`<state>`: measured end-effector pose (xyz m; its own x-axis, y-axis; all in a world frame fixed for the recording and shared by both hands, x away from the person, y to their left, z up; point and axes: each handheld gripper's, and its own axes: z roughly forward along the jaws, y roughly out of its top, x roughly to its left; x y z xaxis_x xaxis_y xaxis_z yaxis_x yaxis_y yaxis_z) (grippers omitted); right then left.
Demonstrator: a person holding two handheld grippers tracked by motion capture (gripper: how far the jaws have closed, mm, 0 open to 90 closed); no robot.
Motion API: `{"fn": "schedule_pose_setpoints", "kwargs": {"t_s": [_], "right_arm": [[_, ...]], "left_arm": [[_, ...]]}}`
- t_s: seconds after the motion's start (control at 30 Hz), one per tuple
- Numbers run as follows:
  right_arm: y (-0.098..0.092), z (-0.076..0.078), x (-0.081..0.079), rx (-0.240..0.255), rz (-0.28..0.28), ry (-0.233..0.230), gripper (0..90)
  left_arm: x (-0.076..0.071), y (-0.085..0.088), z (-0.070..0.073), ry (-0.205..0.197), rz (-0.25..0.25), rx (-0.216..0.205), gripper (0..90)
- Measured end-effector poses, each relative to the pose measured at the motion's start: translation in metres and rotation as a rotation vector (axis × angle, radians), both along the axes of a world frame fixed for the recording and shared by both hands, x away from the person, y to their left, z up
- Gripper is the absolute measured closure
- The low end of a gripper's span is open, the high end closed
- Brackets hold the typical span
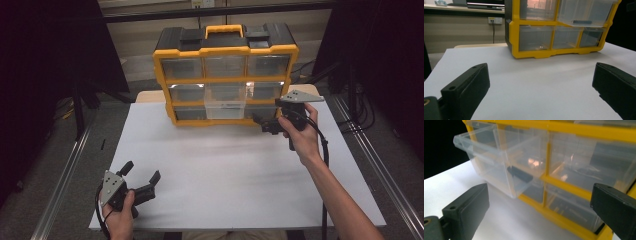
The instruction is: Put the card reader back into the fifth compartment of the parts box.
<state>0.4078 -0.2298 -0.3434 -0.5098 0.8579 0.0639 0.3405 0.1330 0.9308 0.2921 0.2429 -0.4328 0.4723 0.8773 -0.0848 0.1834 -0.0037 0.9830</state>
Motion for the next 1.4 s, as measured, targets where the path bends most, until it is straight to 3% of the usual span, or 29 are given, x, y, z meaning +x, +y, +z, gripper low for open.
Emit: {"fn": "schedule_pose_setpoints", "kwargs": {"t_s": [0.3, 0.67, 0.93, 1.4], "right_arm": [[-0.009, -0.018, -0.022, 0.005, -0.052, -0.032, 2.0], [-0.017, -0.039, -0.05, 0.016, -0.073, -0.036, 2.4], [-0.027, -0.056, -0.069, 0.024, -0.108, -0.038, 3.3], [-0.06, -0.077, -0.108, 0.034, -0.231, -0.088, 2.0]], "left_arm": [[0.0, 0.0, 0.0, 0.003, 0.01, 0.009, 1.4], [0.0, 0.0, 0.0, -0.001, 0.008, -0.01, 1.4], [-0.001, 0.0, 0.0, 0.001, 0.006, -0.001, 1.4], [-0.001, 0.0, 0.0, 0.001, 0.013, -0.008, 1.3]]}}
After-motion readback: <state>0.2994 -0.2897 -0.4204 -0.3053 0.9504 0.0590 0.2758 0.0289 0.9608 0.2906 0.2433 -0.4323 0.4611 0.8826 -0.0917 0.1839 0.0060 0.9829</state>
